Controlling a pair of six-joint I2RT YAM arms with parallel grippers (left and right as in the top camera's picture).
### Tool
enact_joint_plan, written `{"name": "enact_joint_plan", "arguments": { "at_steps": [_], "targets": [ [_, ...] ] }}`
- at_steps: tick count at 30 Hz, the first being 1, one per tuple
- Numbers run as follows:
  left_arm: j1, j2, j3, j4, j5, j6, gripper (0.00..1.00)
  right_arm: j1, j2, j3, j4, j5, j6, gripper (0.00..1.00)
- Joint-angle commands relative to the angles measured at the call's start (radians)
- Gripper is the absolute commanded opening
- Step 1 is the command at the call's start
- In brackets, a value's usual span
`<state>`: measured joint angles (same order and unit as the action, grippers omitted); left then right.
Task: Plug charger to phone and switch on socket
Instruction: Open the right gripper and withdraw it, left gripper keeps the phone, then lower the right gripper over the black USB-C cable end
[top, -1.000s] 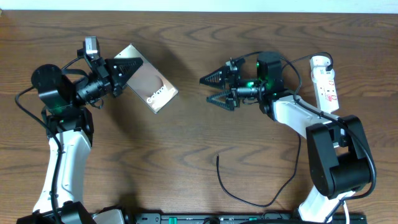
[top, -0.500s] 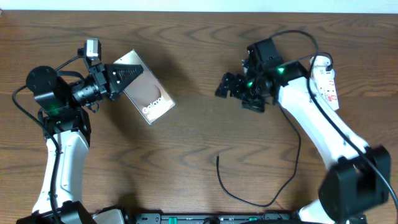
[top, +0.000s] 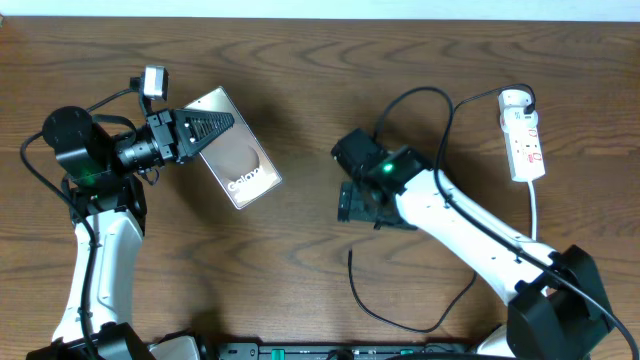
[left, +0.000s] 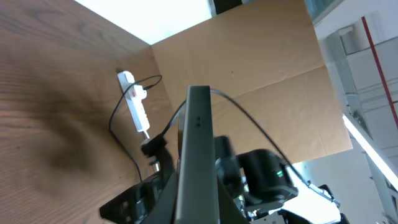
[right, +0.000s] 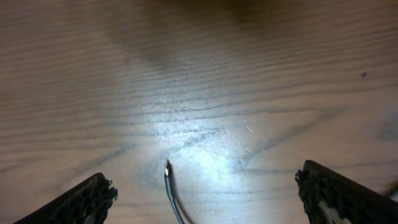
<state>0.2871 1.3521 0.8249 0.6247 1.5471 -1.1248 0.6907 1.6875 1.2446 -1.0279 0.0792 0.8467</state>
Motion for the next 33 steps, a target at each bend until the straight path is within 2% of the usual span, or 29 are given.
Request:
{"name": "enact_joint_plan", "arguments": {
  "at_steps": [1, 11, 16, 22, 26, 33],
  "targets": [
    [0.027, -0.006, -0.005, 0.005, 0.026, 0.01, 0.07, 0.043, 0.002, -0.09, 0.052, -0.028, 0.059, 0.93],
    [0.238, -0.006, -0.006, 0.005, 0.026, -0.03, 0.07, 0.131, 0.002, -0.182, 0.114, -0.047, 0.092, 0.92],
    [0.264, -0.006, -0.006, 0.005, 0.026, -0.032, 0.07, 0.188, 0.002, -0.213, 0.147, -0.048, 0.093, 0.93],
    [0.264, -0.006, -0.006, 0.005, 0.026, -0.032, 0.07, 0.252, 0.002, -0.298, 0.226, -0.045, 0.162, 0.91],
    [0.264, -0.006, -0.006, 0.005, 0.026, -0.032, 0.07, 0.26, 0.002, -0.344, 0.267, -0.036, 0.182, 0.85],
    [0.264, -0.006, -0.006, 0.005, 0.026, -0.032, 0.08, 0.26, 0.002, -0.356, 0.283, -0.029, 0.193, 0.64]
  ]
}}
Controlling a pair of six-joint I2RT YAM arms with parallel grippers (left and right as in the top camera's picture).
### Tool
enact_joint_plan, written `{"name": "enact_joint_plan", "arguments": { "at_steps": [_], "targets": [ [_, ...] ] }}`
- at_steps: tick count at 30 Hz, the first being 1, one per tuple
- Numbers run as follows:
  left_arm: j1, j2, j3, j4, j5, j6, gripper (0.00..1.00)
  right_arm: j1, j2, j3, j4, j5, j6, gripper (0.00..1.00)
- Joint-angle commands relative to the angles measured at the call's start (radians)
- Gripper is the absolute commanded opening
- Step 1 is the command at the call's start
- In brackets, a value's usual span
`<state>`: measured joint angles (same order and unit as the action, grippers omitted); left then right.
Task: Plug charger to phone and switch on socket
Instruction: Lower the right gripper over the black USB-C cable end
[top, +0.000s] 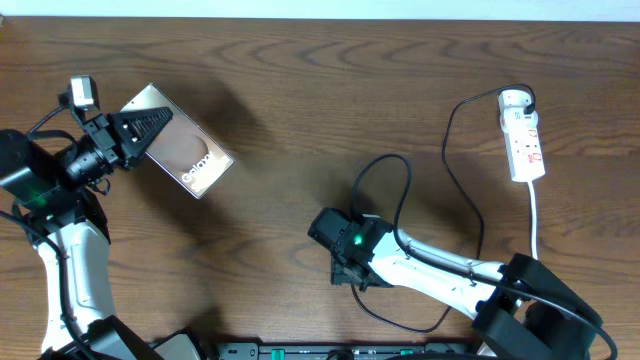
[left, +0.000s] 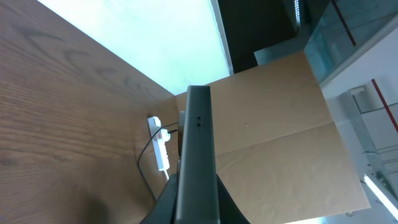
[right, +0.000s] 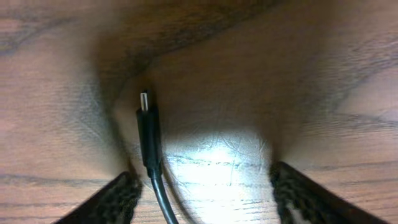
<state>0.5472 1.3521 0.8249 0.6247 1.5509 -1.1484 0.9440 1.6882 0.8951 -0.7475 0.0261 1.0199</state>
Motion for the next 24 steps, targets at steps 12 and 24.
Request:
{"name": "enact_joint_plan", "arguments": {
  "at_steps": [12, 24],
  "targets": [
    [0.004, -0.006, -0.006, 0.005, 0.023, -0.008, 0.07, 0.006, 0.001, -0.006, 0.05, 0.079, 0.019, 0.56],
    [0.004, -0.006, -0.057, 0.005, 0.023, -0.007, 0.07, 0.006, 0.001, -0.006, 0.047, 0.076, 0.019, 0.19]
  ]
}}
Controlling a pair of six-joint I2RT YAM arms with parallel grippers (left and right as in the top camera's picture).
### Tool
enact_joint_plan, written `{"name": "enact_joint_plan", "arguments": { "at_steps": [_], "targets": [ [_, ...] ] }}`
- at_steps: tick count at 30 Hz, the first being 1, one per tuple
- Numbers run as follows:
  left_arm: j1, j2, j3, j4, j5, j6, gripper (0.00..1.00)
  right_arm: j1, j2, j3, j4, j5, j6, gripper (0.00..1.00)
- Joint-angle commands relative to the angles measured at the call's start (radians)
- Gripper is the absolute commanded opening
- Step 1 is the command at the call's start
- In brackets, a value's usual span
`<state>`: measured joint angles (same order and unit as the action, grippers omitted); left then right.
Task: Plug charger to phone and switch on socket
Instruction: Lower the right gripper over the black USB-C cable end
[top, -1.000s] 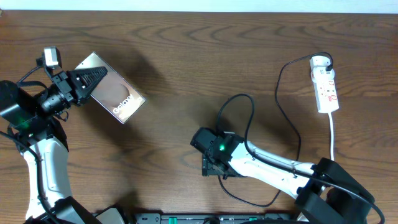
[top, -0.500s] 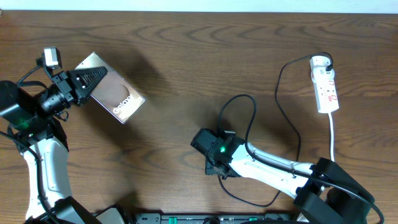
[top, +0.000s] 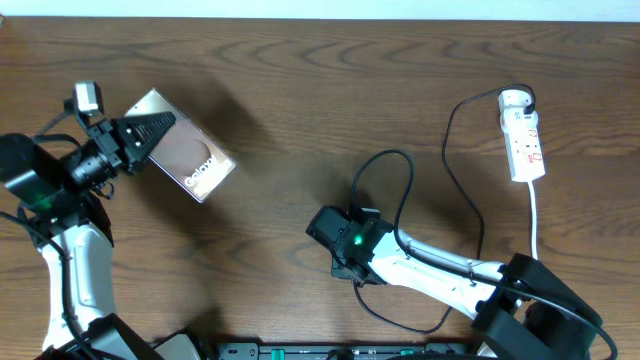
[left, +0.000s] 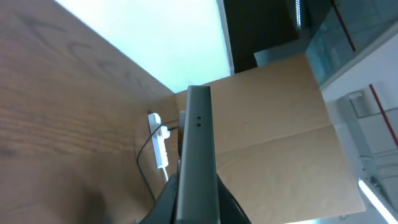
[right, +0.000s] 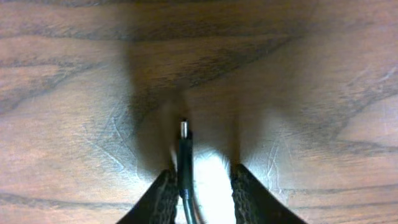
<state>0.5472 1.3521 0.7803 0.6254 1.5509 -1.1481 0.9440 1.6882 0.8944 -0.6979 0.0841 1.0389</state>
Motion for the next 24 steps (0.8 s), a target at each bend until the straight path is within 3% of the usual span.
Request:
{"name": "enact_joint_plan", "arguments": {
  "at_steps": [1, 7, 18, 24],
  "targets": [
    [0.004, -0.006, -0.016, 0.005, 0.022, -0.008, 0.07, 0.006, 0.001, -0.006, -0.005, 0.014, 0.0, 0.16],
    [0.004, -0.006, -0.016, 0.005, 0.022, -0.008, 0.08, 0.006, 0.001, -0.006, -0.021, -0.014, 0.0, 0.01],
    [0.004, -0.006, -0.016, 0.005, 0.022, -0.008, 0.07, -0.001, 0.001, -0.006, -0.158, -0.107, 0.0, 0.01],
    [0.004, -0.006, -0.016, 0.005, 0.022, -0.008, 0.07, 0.002, 0.001, -0.006, -0.211, -0.167, -0.051, 0.08]
  ]
}}
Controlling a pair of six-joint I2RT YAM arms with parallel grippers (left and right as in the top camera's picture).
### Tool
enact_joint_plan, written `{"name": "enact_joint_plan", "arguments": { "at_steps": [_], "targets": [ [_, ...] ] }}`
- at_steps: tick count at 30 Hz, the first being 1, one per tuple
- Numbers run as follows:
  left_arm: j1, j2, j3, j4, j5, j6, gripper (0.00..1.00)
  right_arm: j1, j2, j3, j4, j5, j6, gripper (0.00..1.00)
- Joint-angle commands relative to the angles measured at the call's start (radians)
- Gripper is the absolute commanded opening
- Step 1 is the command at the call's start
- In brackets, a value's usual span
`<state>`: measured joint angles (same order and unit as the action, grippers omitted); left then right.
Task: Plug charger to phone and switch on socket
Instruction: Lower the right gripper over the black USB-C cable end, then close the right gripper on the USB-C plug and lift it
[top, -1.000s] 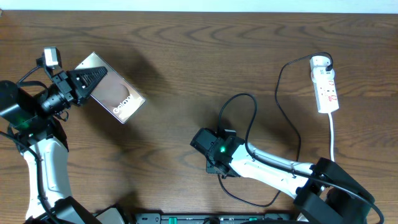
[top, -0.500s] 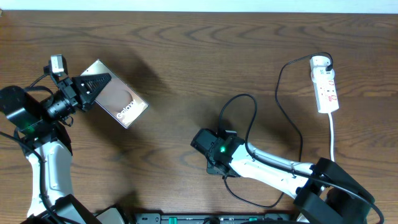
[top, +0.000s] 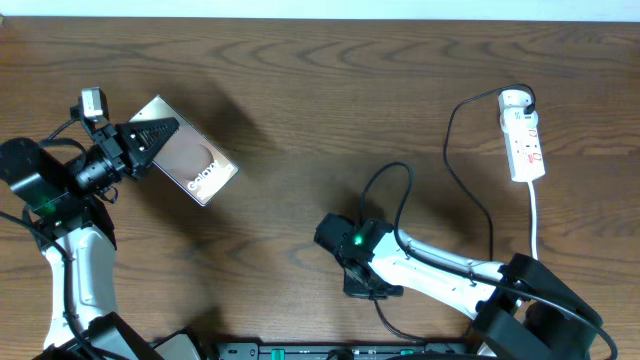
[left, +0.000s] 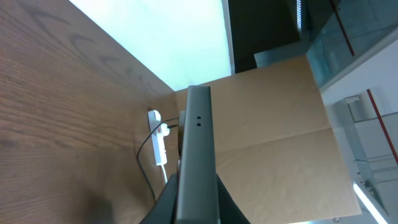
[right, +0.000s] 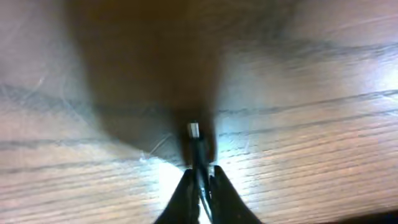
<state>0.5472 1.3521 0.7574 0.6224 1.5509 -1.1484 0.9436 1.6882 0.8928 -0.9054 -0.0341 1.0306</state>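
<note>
My left gripper (top: 150, 140) is shut on a Galaxy phone (top: 194, 166), holding it tilted above the table at the far left. In the left wrist view the phone (left: 198, 155) shows edge-on, its end with two small holes pointing away. Low in the middle, my right gripper (top: 362, 285) is shut on the black charger cable near its plug. The plug (right: 194, 134) sticks out just past the fingertips, its metal tip over the wood. From there the black cable (top: 455, 130) loops up to the white socket strip (top: 522, 133) at the right.
A white lead (top: 535, 210) runs down from the socket strip toward the right arm's base. Brown cardboard (left: 273, 124) stands beyond the table's far side in the left wrist view. The table's back edge (top: 320, 17) lies along the top.
My right gripper has gone from nearly shut around the plug to shut on it, and it sits a little lower and to the right. The left gripper and phone have barely shifted.
First the left gripper held the phone nearer the middle while my right gripper stood open above the cable end. Then the phone was at the far left and the right gripper low beside the plug. The fingers then stood close around it and are now shut on it.
</note>
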Motion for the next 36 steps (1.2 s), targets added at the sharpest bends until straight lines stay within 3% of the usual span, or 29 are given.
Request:
{"name": "enact_joint_plan", "arguments": {
  "at_steps": [1, 21, 36],
  "targets": [
    [0.004, -0.006, 0.006, 0.008, 0.022, -0.008, 0.07, 0.003, 0.001, -0.005, -0.003, -0.072, -0.069, 0.1],
    [0.004, -0.006, 0.006, 0.008, 0.022, -0.008, 0.07, 0.0, 0.001, -0.087, 0.093, -0.108, -0.109, 0.17],
    [0.004, -0.006, 0.006, 0.008, 0.022, -0.008, 0.07, -0.087, 0.001, -0.087, 0.132, -0.108, -0.173, 0.18]
  ]
}}
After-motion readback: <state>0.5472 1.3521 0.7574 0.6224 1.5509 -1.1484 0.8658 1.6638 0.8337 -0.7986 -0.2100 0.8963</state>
